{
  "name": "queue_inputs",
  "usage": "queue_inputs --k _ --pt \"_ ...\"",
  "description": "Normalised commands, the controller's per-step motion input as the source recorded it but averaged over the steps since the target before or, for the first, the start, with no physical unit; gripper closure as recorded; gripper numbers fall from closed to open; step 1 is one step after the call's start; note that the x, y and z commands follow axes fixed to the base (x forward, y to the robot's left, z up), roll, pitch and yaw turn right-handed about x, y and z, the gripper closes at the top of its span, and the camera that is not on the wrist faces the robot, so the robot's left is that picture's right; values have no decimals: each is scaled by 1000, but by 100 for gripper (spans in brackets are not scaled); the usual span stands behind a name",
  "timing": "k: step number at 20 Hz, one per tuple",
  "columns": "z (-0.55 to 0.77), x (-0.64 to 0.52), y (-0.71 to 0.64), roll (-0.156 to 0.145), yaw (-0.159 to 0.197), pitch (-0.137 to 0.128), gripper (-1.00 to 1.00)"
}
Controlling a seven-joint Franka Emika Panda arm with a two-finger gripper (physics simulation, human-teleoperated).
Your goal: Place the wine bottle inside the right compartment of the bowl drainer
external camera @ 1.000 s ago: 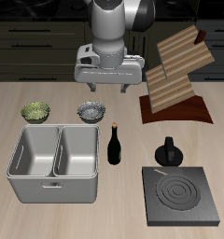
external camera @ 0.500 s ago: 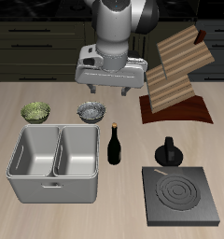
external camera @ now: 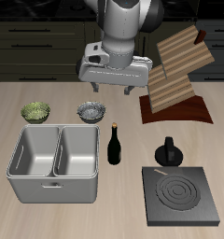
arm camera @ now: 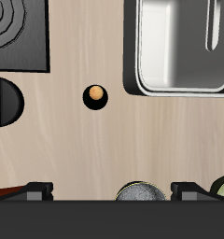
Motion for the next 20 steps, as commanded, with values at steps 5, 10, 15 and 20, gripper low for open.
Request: queue_inputs --k 5,10,15,20 --pt "53 104 70 -15 13 -17 -100" --pt "18 123 54 13 -9 -8 -100" --pt "-34 250 82 -4 -4 1 -100" --pt "-16 259 64 -1 -2 -7 -100"
